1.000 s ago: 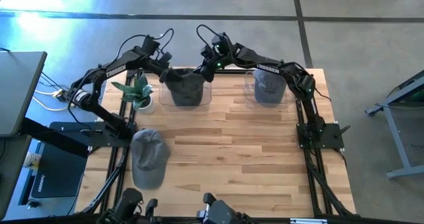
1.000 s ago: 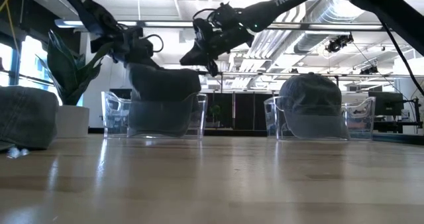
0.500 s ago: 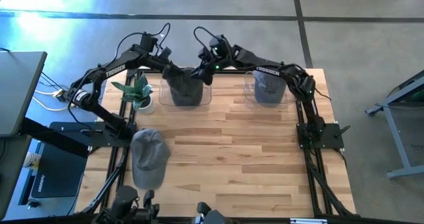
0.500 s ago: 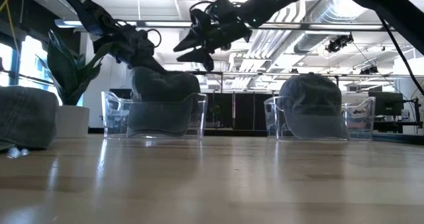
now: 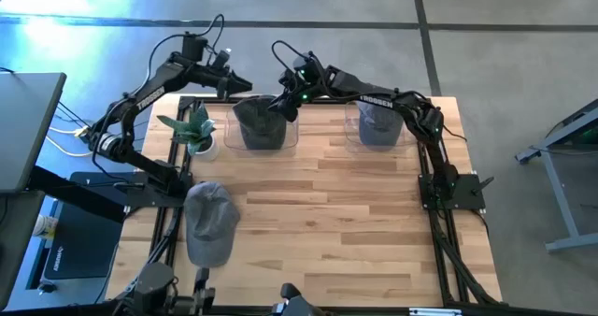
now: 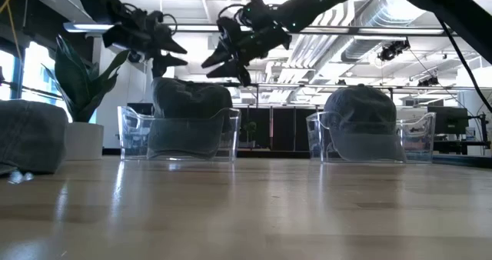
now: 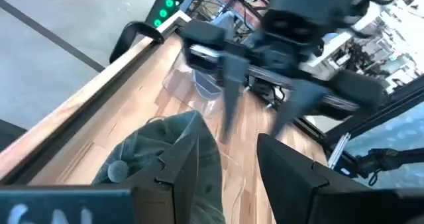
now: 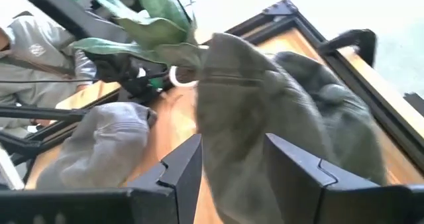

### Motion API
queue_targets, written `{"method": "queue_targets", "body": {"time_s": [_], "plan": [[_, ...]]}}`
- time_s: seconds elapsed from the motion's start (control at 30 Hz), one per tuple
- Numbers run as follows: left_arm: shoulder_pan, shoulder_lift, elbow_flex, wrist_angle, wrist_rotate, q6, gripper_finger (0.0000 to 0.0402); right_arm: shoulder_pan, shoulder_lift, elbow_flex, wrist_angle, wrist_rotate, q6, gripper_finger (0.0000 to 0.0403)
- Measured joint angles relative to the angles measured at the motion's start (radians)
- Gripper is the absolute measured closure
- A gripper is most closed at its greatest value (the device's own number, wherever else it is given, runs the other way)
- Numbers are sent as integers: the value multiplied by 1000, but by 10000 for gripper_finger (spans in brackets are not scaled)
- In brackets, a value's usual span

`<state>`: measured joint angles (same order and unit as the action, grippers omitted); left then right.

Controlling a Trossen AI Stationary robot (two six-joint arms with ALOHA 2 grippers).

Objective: Pick & Place hat
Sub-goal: Put the black cap into the left transparent bin

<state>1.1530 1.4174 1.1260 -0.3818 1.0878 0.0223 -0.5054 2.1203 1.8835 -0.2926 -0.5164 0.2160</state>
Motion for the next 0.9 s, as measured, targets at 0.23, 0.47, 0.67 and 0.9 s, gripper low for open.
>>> {"method": "queue_targets", "body": {"time_s": [0.23,0.47,0.67,0.9], "plan": [[-55,-40,11,-261,-131,163,285,-12,53,0,-1,-10,11,265],[-73,-1,10,-296,-505,222,359,-12,58,0,16,90,8,274],[-72,35,9,-183,-581,206,399,-12,62,0,21,256,56,273],[-73,-13,79,-197,-593,122,400,-18,50,0,17,292,73,274]]}}
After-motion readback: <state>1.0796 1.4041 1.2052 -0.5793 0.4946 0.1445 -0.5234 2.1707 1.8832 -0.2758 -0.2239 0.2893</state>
